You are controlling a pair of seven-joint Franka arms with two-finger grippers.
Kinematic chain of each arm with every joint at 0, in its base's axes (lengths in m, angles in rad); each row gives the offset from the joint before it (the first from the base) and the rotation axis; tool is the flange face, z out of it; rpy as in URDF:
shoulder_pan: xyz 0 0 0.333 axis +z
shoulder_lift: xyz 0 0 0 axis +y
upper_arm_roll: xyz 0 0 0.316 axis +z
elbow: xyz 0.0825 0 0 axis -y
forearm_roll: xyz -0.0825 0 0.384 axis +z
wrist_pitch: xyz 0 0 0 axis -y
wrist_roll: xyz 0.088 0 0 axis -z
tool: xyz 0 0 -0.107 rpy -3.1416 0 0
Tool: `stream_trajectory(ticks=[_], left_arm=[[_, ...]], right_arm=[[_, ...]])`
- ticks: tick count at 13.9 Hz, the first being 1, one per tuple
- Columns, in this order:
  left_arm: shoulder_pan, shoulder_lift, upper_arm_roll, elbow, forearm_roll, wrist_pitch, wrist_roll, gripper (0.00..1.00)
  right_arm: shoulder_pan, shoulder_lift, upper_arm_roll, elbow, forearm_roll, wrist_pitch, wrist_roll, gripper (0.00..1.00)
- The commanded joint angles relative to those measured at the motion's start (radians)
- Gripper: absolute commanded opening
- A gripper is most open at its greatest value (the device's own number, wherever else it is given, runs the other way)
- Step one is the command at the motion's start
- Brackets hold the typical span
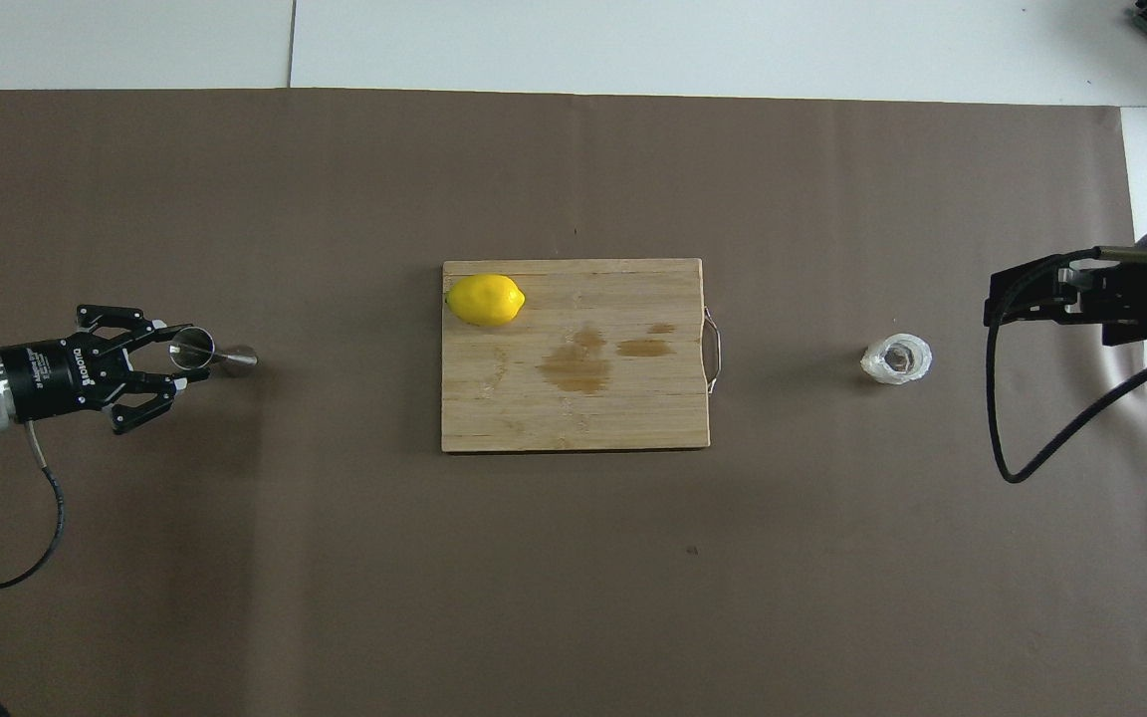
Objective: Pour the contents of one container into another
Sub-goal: 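Close the left gripper on the metal cup and lift it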
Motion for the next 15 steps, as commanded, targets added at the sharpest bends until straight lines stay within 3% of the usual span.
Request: stream_trajectory(ticks=[1, 3, 6, 9, 15], left_arm=[[-0.010, -0.027, 0.005, -0.028, -0.023, 0.017, 0.004, 0.23], [-0.008, -0.026, 0.005, -0.020, -0.023, 0.006, 0.004, 0.00], [-0.016, -0.024, -0.007, 0.035, -0.023, -0.009, -0.033, 0.00], [-0.086, -0.030, -0.011, 0.102, -0.018, -0.019, -0.128, 0.00], [-0.298, -0.049, -0.014, 0.179, -0.013, 0.017, -0.401, 0.00]], right_arm=[[-0.017, -0.008, 0.008, 0.001, 0.008, -0.019, -0.020, 1.00], [-0.017, -0.008, 0.008, 0.001, 0.008, -0.019, -0.020, 1.00], [-0.017, -0.008, 0.008, 0.002, 0.008, -0.019, -0.020, 1.00], [-0.017, -0.008, 0.008, 0.002, 0.008, -0.019, -0.020, 1.00], [-0.017, -0.008, 0.008, 0.002, 0.008, -0.019, -0.020, 1.00]])
